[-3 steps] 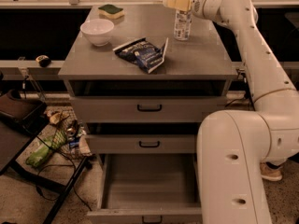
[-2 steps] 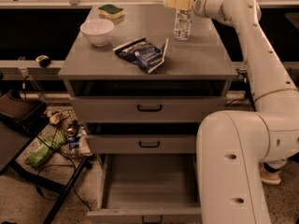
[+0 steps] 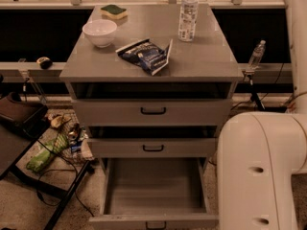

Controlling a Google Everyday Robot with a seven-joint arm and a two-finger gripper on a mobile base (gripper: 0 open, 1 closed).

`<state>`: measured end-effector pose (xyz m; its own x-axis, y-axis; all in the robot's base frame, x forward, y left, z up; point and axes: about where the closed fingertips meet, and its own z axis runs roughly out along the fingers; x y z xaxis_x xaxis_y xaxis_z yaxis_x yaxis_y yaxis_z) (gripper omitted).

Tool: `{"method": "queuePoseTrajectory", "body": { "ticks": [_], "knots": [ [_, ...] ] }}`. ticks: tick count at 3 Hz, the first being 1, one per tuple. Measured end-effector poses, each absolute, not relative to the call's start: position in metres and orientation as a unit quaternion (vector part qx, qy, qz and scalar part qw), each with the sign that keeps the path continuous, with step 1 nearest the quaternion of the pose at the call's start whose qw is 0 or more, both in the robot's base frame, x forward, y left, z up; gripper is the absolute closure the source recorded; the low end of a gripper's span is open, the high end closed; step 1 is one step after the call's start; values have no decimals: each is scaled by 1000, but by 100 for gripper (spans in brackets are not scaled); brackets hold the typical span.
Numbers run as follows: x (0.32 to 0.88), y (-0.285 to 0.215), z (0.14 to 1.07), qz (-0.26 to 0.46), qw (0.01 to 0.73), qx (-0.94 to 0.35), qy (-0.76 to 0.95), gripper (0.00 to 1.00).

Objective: Pick blue plastic bottle from bottom drawer and place on counter

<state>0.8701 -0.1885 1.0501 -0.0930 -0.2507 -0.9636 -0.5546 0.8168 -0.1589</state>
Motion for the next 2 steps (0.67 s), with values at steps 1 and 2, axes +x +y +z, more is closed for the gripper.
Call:
{"method": "queuePoseTrajectory", "body": {
  "ticks": [1,2],
  "knots": [
    [823,-208,1089,46,579,-336,742,0],
    [790,-234,1117,-26,547,-353,759,0]
  ]
}}
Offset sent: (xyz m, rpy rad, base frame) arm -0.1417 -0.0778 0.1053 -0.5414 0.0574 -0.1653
